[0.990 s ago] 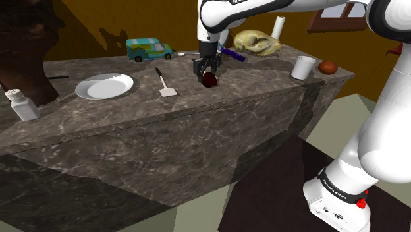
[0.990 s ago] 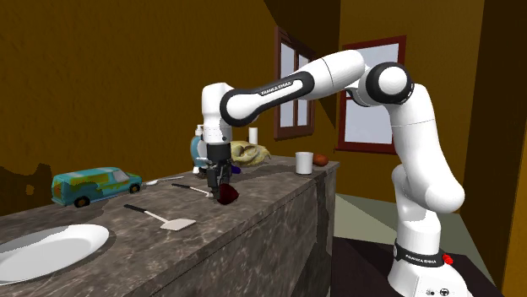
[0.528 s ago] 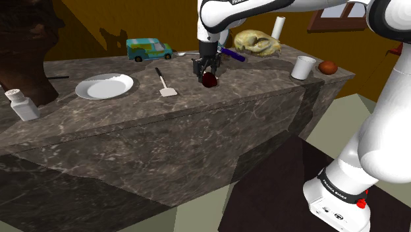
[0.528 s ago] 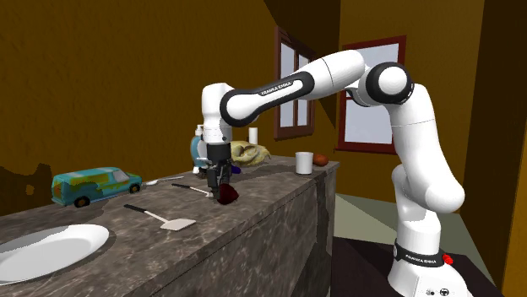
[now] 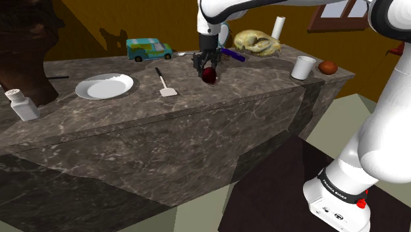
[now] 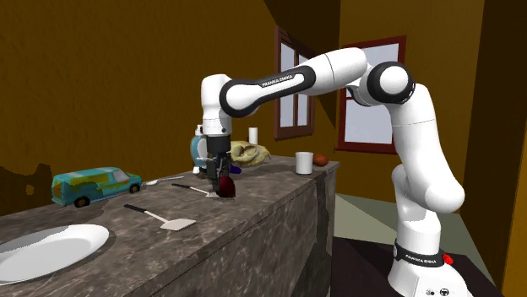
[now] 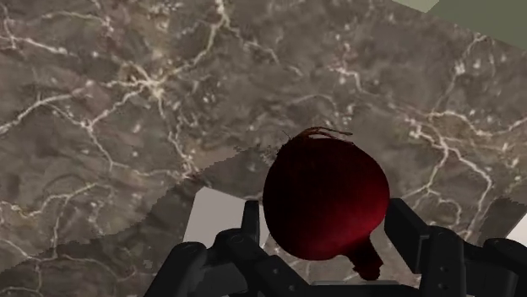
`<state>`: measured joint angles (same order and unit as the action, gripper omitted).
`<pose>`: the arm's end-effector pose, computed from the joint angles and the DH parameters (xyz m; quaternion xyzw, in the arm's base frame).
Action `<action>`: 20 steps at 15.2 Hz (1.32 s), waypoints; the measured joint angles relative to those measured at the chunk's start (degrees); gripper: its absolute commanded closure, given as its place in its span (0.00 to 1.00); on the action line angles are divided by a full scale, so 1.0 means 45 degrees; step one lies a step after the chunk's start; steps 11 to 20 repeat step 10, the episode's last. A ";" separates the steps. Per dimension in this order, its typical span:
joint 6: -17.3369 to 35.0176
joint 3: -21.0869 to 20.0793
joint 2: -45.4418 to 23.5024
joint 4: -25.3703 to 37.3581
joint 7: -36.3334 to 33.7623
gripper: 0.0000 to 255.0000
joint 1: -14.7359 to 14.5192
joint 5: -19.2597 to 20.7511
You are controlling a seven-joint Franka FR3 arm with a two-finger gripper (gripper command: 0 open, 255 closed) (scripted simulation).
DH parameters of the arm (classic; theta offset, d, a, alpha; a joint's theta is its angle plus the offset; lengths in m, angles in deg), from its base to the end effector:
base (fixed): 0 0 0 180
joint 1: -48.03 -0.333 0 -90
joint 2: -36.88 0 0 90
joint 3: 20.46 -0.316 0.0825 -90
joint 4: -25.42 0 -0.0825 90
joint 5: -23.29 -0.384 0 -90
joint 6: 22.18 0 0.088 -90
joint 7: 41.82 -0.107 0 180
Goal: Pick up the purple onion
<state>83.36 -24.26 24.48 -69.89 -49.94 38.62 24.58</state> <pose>0.6078 0.1377 0.4757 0.9987 0.0470 -0.0177 0.0071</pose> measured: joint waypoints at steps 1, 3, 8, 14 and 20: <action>-0.0166 0.0009 0.0023 0.0143 0.0029 1.00 0.0015 -0.0003; -0.0479 0.0012 0.0053 0.0426 0.0041 1.00 0.0020 -0.0008; -0.1391 0.0002 0.0070 0.1322 0.0036 1.00 0.0004 -0.0010; -0.1668 0.0000 0.0041 0.1628 0.0036 1.00 0.0000 -0.0010; -0.1668 0.0000 0.0041 0.1628 0.0036 1.00 0.0000 -0.0010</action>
